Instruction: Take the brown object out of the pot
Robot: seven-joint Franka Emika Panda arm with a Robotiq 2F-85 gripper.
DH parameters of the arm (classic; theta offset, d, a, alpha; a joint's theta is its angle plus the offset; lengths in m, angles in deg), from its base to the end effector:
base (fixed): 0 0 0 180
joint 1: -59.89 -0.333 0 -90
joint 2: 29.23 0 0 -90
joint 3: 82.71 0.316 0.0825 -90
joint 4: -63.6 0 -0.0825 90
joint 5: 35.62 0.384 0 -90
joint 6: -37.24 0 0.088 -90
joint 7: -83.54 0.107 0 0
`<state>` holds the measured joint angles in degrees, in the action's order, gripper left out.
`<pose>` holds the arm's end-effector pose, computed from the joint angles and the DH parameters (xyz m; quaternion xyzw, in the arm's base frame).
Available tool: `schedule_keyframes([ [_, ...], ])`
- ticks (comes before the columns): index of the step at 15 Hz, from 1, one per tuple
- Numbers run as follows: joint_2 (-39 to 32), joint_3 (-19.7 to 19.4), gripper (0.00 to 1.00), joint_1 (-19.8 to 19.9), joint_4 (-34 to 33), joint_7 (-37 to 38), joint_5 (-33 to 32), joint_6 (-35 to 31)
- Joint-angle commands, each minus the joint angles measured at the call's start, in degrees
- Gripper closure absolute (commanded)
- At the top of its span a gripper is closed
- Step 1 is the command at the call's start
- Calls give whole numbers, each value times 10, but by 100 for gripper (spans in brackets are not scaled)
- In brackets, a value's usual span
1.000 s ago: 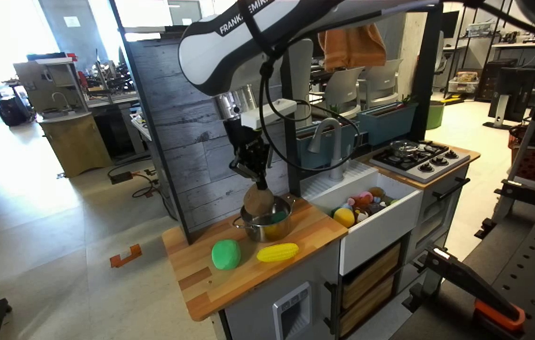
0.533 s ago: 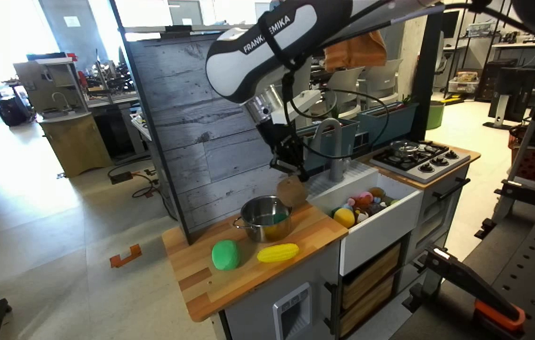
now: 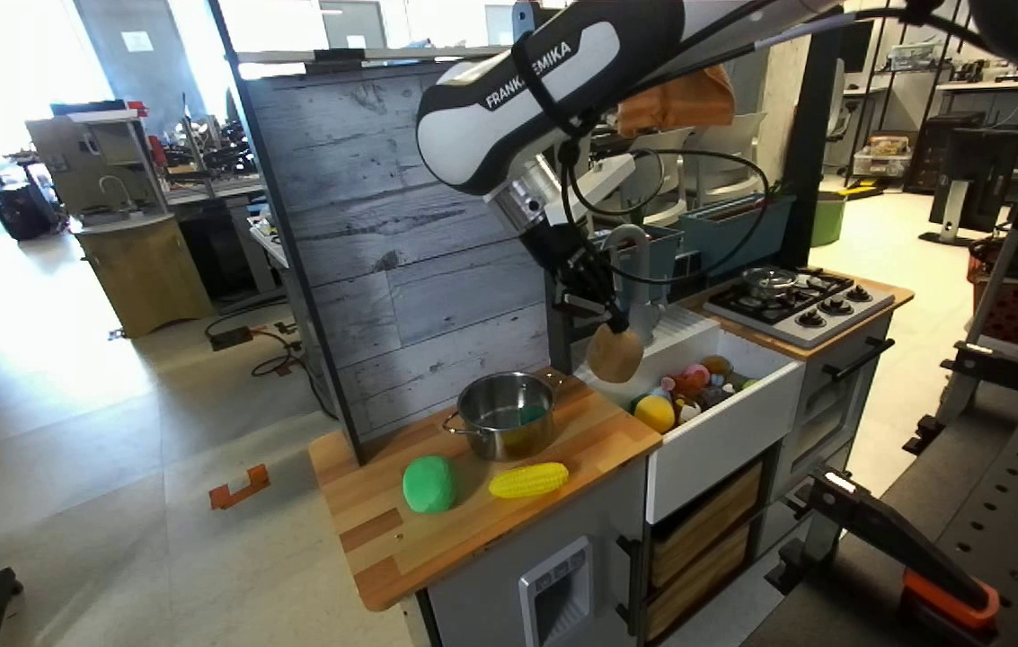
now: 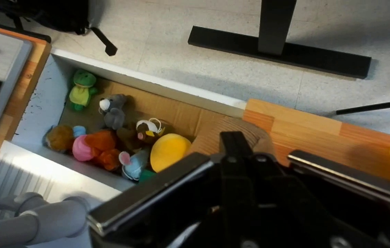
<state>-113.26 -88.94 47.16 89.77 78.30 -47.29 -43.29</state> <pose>0.7304 0.1053 0.0989 0.9446 0.1395 -0.2450 0.1680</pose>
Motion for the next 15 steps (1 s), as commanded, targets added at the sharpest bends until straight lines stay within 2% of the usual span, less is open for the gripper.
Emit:
schedule_keyframes([
  [1,-3,5,100,16,-11,-6,3,43],
  [8,-18,0,100,0,-18,17,-5,70],
  [15,-23,16,100,-3,-23,44,9,29],
])
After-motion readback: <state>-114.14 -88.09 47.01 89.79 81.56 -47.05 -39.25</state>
